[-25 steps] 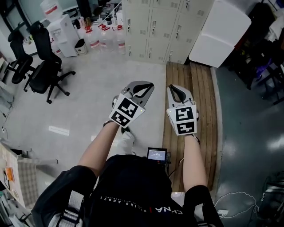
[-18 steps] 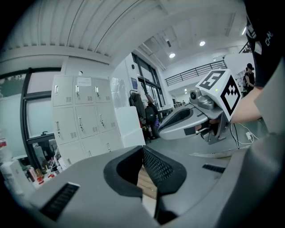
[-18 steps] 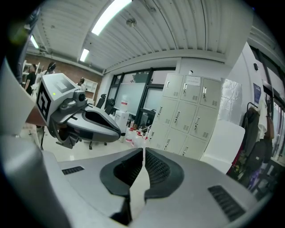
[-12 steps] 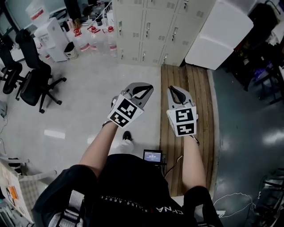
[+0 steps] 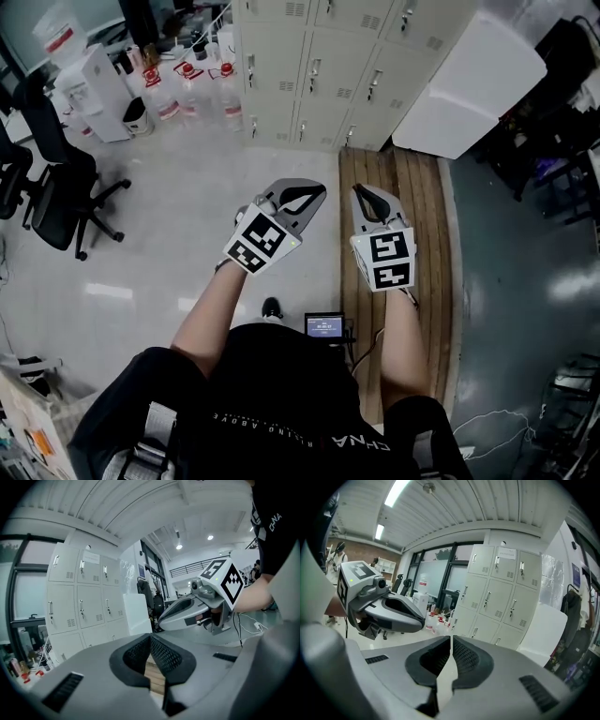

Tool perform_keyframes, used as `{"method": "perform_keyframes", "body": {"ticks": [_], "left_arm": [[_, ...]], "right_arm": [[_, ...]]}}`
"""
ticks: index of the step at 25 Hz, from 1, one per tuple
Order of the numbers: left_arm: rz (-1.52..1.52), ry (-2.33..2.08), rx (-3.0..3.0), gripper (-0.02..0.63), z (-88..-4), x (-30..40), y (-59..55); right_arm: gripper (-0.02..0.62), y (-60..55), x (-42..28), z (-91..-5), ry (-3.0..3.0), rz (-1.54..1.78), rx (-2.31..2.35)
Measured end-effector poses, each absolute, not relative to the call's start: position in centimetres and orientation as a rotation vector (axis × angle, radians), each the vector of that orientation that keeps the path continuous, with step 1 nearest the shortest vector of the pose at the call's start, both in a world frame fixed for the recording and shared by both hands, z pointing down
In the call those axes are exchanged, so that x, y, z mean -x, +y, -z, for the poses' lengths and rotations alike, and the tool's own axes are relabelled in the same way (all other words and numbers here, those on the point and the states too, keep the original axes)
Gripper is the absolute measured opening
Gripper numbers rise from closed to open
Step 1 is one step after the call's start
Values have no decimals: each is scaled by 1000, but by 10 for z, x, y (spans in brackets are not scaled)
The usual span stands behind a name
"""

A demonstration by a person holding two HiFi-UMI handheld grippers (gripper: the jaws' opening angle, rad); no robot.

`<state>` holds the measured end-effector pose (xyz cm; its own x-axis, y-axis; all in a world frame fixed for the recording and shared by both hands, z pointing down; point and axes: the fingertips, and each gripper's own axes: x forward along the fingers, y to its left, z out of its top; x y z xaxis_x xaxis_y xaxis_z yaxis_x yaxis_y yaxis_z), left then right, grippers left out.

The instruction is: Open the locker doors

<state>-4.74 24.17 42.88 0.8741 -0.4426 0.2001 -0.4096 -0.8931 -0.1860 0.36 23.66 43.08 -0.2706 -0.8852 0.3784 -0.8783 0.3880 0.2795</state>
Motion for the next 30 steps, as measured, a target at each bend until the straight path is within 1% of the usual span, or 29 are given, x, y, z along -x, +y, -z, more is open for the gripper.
{"method": "perform_keyframes", "body": {"ticks": [5,16,20,30], "left_arm": [[383,672,2908,18,-441,61,200],[376,781,2941,18,-457,58,112],[367,840,2940,18,-452,42,67],[423,924,2896,18,-436,-28,-47]], "right_arm": [[41,200,9,-444,-2158,14,-1473],[41,107,-10,-456,-2187,-14,-1449],[40,57,-30,-450,-2214,-4,-1458],[40,-59,-91,-437,-2289,-23,-1398]]}}
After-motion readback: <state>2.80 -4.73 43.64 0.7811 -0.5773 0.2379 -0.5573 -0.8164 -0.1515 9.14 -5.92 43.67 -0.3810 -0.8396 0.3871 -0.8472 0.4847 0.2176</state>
